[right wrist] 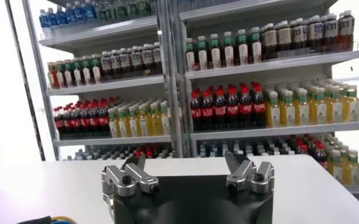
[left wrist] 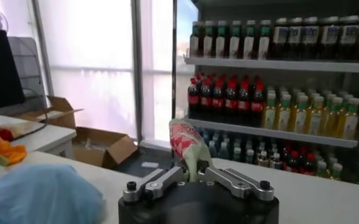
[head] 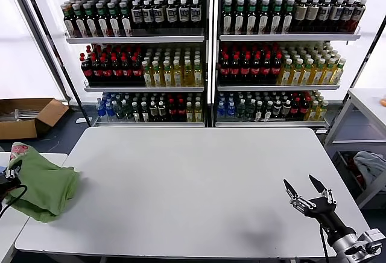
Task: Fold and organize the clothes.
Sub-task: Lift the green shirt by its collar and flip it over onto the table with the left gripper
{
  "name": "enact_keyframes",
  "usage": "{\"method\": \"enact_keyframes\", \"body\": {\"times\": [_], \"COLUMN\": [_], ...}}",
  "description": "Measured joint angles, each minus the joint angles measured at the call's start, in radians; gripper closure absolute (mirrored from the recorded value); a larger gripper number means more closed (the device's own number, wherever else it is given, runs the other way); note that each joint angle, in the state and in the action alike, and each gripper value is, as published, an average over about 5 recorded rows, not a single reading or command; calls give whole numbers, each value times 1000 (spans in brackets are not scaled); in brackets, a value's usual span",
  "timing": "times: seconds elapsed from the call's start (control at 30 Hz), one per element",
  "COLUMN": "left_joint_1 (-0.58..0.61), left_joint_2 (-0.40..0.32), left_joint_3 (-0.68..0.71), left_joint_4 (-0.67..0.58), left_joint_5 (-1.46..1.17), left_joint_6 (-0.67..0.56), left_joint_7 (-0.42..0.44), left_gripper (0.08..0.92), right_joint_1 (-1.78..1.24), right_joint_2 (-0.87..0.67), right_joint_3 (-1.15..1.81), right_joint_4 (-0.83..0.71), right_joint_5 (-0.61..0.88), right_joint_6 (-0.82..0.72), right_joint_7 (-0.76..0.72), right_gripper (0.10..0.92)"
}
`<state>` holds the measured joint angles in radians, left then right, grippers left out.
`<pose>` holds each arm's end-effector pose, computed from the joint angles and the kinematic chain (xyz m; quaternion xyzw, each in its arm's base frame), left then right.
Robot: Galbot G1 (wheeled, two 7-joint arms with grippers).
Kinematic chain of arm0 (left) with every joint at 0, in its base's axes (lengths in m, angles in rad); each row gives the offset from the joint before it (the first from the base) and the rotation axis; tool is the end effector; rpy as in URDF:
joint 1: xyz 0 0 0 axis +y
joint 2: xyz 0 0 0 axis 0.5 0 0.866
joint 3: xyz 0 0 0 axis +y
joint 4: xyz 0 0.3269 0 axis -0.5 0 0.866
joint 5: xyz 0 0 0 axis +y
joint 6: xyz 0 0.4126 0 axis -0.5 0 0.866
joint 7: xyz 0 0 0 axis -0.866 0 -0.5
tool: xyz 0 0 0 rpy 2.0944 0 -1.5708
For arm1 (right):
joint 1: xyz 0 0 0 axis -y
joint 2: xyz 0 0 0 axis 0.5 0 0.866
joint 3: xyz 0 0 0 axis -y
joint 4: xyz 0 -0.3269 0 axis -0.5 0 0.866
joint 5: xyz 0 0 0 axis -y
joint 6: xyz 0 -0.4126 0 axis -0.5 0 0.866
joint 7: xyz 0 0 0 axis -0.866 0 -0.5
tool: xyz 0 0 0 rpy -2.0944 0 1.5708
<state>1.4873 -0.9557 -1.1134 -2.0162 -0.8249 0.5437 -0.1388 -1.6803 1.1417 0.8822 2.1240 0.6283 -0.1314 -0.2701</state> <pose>0.2790 0.2552 -0.1339 0.1402 -0.9799 0.0281 0.1390 0.2361 -0.1579 -0.2339 0.1109 -0.9913 -0.0485 0.0515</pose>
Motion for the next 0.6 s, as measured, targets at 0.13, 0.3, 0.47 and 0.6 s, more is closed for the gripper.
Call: {"method": "enact_keyframes", "body": {"times": [0.13,0.3,0.47,0.6], "left_joint_1": [-1,-5,-14,-29], "left_joint_2": [-59,-156,-252,-322], "left_joint_3": [69,213,392,538], "left_joint_4": [-72,-159,-207,-217], "left_joint_5": [35,80,97,94], "left_joint_6": [11,20,24,27], "left_joint_7": [-35,-93,-159,-210], "left_gripper": [884,884,884,884], "right_joint_1": [-8,-10,-15,-20], "right_joint_2": [5,12,15,16], "right_joint_3": [8,9,7,6], "right_joint_4": [-1,-7,-10,-9], "right_joint_5": [7,11,11,7], "right_joint_6": [2,3,2,-1], "right_joint_7": [-1,-1,0,0], "right_gripper": [203,203,203,203]}}
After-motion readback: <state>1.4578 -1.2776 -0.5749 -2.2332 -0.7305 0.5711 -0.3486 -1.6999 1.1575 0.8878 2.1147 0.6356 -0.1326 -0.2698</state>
